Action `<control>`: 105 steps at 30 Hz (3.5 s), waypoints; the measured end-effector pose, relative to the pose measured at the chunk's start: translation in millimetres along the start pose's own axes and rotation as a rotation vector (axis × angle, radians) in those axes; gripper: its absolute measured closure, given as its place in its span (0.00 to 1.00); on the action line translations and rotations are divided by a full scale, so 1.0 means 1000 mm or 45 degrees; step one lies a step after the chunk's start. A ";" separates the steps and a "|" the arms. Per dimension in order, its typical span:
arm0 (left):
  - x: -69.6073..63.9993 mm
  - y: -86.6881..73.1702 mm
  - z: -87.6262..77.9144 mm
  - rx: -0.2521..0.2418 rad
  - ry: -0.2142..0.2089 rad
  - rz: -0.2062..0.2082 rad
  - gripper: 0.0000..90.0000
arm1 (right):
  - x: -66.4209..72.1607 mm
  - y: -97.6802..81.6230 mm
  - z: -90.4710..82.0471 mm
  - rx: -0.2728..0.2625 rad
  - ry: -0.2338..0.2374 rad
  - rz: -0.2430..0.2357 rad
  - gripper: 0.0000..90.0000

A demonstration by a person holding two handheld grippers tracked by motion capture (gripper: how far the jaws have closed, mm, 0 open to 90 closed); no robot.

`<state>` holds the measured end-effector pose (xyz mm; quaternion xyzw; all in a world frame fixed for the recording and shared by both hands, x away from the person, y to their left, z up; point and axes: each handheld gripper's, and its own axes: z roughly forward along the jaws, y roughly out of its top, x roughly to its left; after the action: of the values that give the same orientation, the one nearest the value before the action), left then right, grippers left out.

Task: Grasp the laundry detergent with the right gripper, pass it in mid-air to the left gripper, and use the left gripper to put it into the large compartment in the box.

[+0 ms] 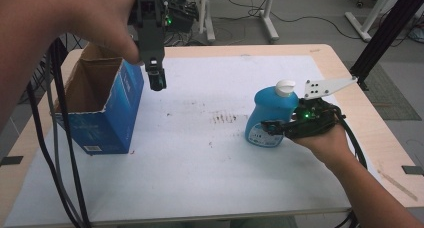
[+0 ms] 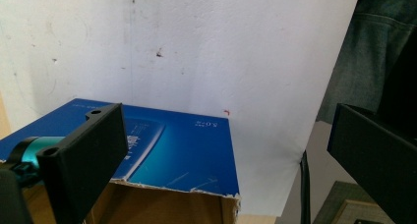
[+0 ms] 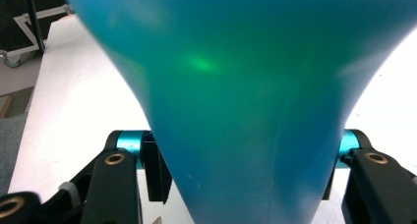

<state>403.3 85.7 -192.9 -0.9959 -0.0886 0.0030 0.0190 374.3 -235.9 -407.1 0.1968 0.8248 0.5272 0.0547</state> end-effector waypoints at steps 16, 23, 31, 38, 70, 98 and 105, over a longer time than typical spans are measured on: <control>-0.003 0.004 0.000 0.007 0.003 0.021 0.02 | 0.007 0.003 0.000 0.021 -0.048 -0.061 0.52; -0.005 0.010 0.001 0.006 0.002 0.034 0.02 | 0.016 0.017 -0.007 0.006 -0.034 -0.102 0.53; -0.013 0.017 -0.003 -0.004 0.006 0.065 0.02 | 0.030 0.043 -0.012 0.018 -0.009 -0.154 0.53; -0.024 0.022 -0.006 -0.018 0.010 0.094 0.02 | 0.048 0.068 -0.005 0.063 0.031 -0.205 0.52; -0.057 0.037 -0.013 -0.056 0.000 0.199 0.02 | 0.094 0.133 0.051 0.106 0.275 -0.290 0.53; -0.060 0.046 -0.007 -0.059 -0.023 0.192 0.04 | 0.100 0.144 0.066 0.072 0.342 -0.290 0.53; -0.059 0.046 -0.008 -0.072 -0.018 0.201 0.11 | 0.100 0.144 0.067 0.077 0.347 -0.283 0.53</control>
<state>353.6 29.7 -186.5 -0.9999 -0.0099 0.0091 -0.0101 340.9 -88.2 -296.6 0.0326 0.8568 0.5145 -0.0055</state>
